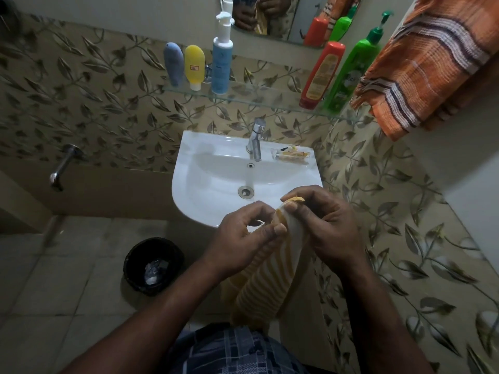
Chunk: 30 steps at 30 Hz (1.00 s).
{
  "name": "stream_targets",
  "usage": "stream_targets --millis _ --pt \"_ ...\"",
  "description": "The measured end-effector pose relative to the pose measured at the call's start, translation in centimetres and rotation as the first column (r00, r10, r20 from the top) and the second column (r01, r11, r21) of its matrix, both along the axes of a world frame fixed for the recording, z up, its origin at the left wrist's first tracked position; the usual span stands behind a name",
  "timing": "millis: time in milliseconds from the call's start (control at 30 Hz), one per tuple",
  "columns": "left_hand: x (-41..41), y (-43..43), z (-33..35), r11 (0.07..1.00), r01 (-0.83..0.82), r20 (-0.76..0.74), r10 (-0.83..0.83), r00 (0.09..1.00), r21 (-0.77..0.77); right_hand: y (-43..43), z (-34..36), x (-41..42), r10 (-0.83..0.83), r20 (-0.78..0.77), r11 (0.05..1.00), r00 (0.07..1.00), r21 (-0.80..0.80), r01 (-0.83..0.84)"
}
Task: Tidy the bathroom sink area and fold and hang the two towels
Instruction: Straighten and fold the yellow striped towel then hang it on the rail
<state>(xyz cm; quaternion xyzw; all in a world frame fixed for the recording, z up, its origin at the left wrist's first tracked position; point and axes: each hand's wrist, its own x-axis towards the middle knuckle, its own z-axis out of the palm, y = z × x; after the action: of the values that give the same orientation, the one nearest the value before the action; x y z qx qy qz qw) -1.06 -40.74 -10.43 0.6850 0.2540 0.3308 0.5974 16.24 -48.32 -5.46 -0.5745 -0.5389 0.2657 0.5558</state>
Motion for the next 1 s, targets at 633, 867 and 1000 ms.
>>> stream_targets --millis 633,867,1000 --pt "-1.8 2.8 -2.1 0.968 -0.022 -0.033 0.014 0.999 -0.251 -2.1 -1.3 2.8 -0.187 0.028 0.982 0.982 0.026 0.186" --pt "-2.4 1.4 -2.1 0.916 -0.093 0.05 0.122 0.991 -0.39 -3.0 -1.3 2.0 -0.247 -0.002 0.969 0.969 0.016 0.247" --pt "-2.9 0.8 -1.8 0.901 -0.09 0.092 0.141 0.986 -0.424 -3.6 -1.1 1.9 -0.281 0.029 0.96 0.959 0.002 0.281"
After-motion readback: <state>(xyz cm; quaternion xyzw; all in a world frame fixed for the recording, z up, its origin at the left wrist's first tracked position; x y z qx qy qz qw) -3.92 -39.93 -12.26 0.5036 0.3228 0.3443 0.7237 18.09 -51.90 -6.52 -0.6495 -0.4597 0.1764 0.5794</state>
